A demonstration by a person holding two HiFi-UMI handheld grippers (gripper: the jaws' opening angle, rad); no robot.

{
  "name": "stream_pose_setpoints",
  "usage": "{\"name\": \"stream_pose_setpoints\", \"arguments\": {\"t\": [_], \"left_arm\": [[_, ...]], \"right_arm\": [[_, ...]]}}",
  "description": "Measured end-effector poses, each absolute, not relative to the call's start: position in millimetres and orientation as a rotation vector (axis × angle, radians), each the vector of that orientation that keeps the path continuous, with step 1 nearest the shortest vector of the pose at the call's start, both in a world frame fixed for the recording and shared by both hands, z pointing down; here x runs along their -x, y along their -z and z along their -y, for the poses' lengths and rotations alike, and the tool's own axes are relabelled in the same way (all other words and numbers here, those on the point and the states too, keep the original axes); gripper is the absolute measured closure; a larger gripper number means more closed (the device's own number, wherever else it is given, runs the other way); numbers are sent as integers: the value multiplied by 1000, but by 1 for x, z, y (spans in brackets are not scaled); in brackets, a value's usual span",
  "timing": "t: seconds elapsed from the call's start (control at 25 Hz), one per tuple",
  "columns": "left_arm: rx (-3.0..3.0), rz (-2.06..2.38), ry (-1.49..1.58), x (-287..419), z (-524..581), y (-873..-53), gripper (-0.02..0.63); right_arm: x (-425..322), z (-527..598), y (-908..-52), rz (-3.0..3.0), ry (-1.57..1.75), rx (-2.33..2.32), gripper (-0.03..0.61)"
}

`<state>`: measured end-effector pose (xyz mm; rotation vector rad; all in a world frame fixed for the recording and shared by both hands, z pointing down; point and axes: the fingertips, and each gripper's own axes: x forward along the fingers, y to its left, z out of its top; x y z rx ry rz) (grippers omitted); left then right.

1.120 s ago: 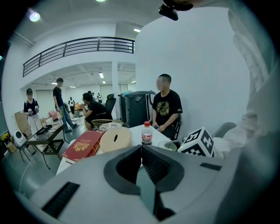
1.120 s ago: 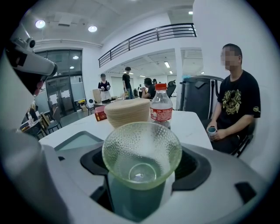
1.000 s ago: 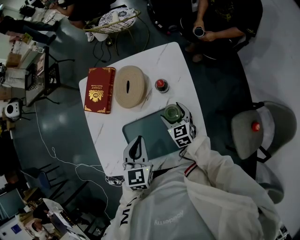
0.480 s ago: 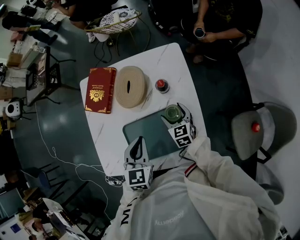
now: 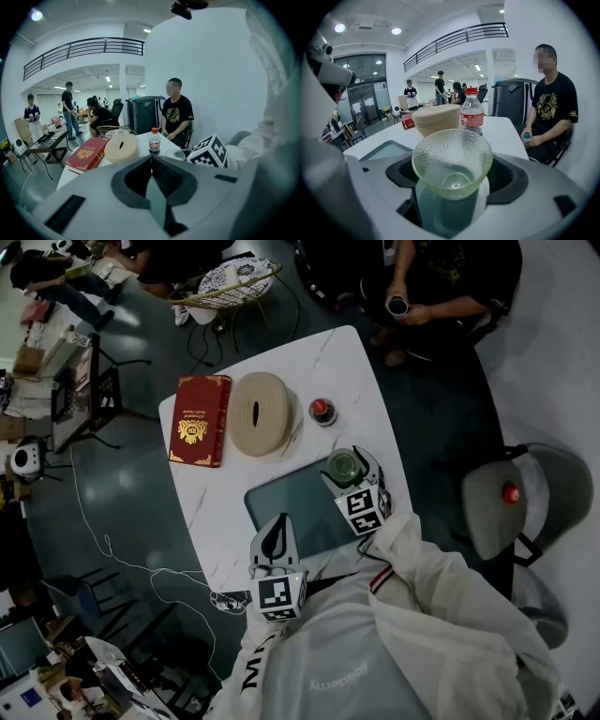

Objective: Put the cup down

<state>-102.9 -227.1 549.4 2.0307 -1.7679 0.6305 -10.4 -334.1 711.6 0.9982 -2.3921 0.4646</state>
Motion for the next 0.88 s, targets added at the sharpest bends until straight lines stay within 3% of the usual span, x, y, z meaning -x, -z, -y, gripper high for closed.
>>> {"name": "stream_pose_setpoints", "arguments": {"t": [0.88], "left_arm": [[-2062,1755,-627,104,207,-547,601]], "right_arm": [[3,315,-709,2354,-478,-1006,166]]}}
